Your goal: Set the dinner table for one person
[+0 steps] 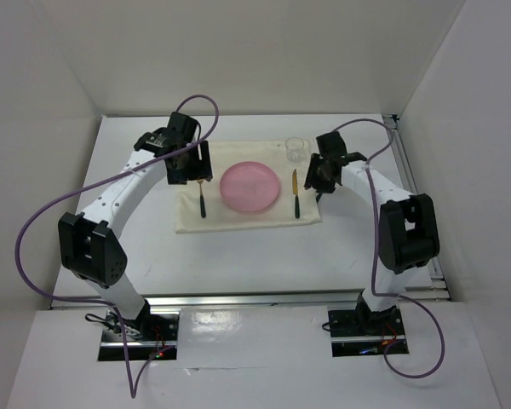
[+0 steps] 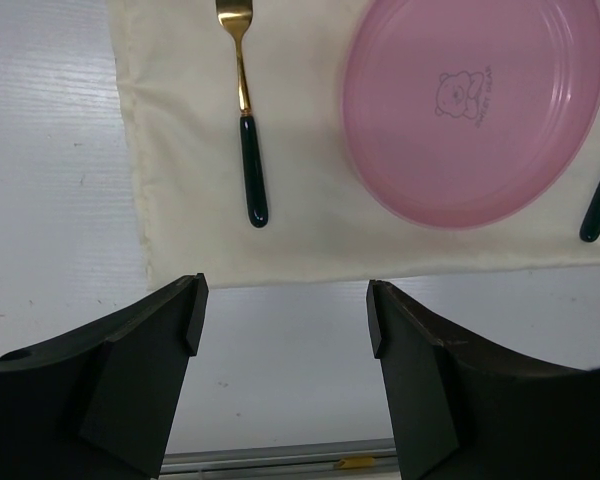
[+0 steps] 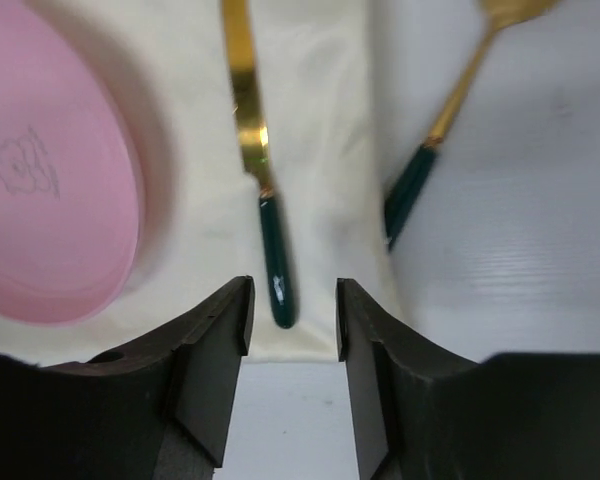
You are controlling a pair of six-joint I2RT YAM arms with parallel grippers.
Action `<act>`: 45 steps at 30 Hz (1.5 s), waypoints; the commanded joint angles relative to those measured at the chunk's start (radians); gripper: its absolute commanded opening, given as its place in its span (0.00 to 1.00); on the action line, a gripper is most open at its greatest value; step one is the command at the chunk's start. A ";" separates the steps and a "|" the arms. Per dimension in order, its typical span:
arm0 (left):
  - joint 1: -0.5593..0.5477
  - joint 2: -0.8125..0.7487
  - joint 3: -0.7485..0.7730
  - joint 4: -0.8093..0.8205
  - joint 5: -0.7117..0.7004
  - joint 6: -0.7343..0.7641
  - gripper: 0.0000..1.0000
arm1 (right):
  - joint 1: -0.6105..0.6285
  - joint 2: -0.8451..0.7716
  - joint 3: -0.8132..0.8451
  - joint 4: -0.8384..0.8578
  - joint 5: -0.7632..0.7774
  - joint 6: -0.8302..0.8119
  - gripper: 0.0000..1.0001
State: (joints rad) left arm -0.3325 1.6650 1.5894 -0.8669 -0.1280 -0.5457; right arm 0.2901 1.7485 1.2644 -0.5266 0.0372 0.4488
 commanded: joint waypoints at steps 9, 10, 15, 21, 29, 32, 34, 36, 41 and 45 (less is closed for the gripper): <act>-0.005 -0.014 -0.025 0.011 0.008 0.035 0.82 | -0.129 0.081 0.046 -0.010 0.069 0.082 0.47; -0.005 -0.014 -0.025 0.011 0.008 0.035 0.82 | -0.129 0.092 0.056 -0.010 0.069 0.096 0.47; -0.005 -0.014 -0.035 0.031 0.027 0.044 0.82 | -0.138 0.161 0.066 0.011 0.059 0.125 0.45; -0.005 -0.014 -0.035 0.031 0.027 0.044 0.82 | -0.138 0.190 0.043 0.022 0.093 0.134 0.35; -0.005 -0.014 -0.035 0.022 0.027 0.044 0.82 | -0.170 0.164 0.015 0.042 0.084 0.114 0.28; -0.005 -0.014 -0.035 0.022 0.027 0.044 0.82 | -0.170 0.198 0.036 0.020 0.119 0.114 0.30; -0.005 -0.014 -0.026 0.022 0.027 0.044 0.82 | -0.170 0.198 0.036 0.008 0.144 0.114 0.30; -0.005 -0.023 -0.026 0.022 0.027 0.044 0.82 | -0.180 0.198 0.036 0.008 0.167 0.114 0.31; -0.005 -0.024 -0.026 0.022 0.036 0.044 0.82 | -0.189 0.105 0.018 0.016 0.135 0.123 0.36; -0.005 -0.024 -0.026 0.031 0.054 0.044 0.82 | -0.200 0.075 0.042 0.042 0.041 0.113 0.49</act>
State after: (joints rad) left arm -0.3325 1.6650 1.5555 -0.8543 -0.0990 -0.5228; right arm 0.1001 1.8874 1.2816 -0.5087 0.1143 0.5713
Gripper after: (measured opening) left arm 0.823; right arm 0.482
